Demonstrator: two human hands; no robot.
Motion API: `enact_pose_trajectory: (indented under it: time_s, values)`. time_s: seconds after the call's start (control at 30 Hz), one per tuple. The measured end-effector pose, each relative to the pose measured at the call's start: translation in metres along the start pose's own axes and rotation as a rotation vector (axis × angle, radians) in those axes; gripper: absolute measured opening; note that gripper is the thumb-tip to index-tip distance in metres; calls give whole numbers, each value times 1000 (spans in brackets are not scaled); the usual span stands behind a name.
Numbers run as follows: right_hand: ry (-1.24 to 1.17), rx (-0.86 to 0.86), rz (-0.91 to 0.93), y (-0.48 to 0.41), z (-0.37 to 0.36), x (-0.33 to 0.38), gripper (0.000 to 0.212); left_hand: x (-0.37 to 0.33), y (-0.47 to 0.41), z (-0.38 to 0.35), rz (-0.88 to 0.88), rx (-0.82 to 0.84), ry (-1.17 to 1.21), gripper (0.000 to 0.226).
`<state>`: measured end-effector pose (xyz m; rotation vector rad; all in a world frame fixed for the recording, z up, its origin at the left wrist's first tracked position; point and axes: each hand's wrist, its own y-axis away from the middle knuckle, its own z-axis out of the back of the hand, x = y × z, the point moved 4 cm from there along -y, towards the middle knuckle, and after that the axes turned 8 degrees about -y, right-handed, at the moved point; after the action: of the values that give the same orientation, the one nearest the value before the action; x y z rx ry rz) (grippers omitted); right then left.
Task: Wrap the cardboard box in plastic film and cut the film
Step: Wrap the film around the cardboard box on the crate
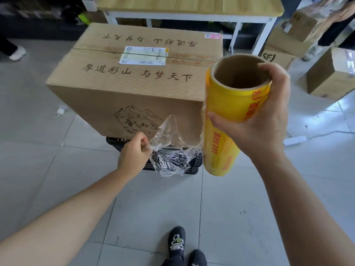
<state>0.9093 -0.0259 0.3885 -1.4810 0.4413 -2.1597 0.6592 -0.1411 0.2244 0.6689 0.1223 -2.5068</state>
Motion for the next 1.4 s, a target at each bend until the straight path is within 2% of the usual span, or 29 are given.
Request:
enact_pose_trajectory:
  time_s: [0.13, 0.23, 0.37, 0.53, 0.7, 0.77, 0.83, 0.9, 0.97, 1.07, 1.17, 1.4]
  values:
    - [-55, 66, 59, 11, -13, 30, 90, 25, 20, 28, 98, -38, 54, 23]
    - [-106, 117, 53, 16, -30, 51, 93, 54, 32, 54, 167, -98, 21, 12]
    - [-176, 171, 44, 18, -64, 75, 94, 104, 43, 88, 349, -159, 138, 7]
    - [-144, 213, 36, 22, -124, 106, 92, 167, 39, 132, 486, -204, 226, 17]
    - [-108, 220, 38, 25, -193, 133, 90, 223, 8, 166, 501, -160, 368, 10]
    - [-106, 192, 23, 25, -217, 142, 89, 244, -7, 177, 524, -128, 433, 19]
    - [-109, 172, 22, 23, -236, 153, 86, 259, -23, 188, 500, -101, 452, 18]
    - [-99, 164, 26, 21, -254, 164, 84, 269, -38, 196, 460, -87, 454, 4]
    - [-76, 163, 23, 18, -268, 173, 85, 277, -55, 201, 423, -84, 441, 8]
    - [-57, 163, 9, 10, -286, 182, 88, 284, -82, 204, 393, -82, 371, 17]
    - [-51, 157, 1, 3, -301, 187, 86, 279, -113, 204, 323, -46, 276, 12]
    - [-27, 122, -18, -6, -325, 188, 89, 260, -189, 190, 246, 45, 300, 21]
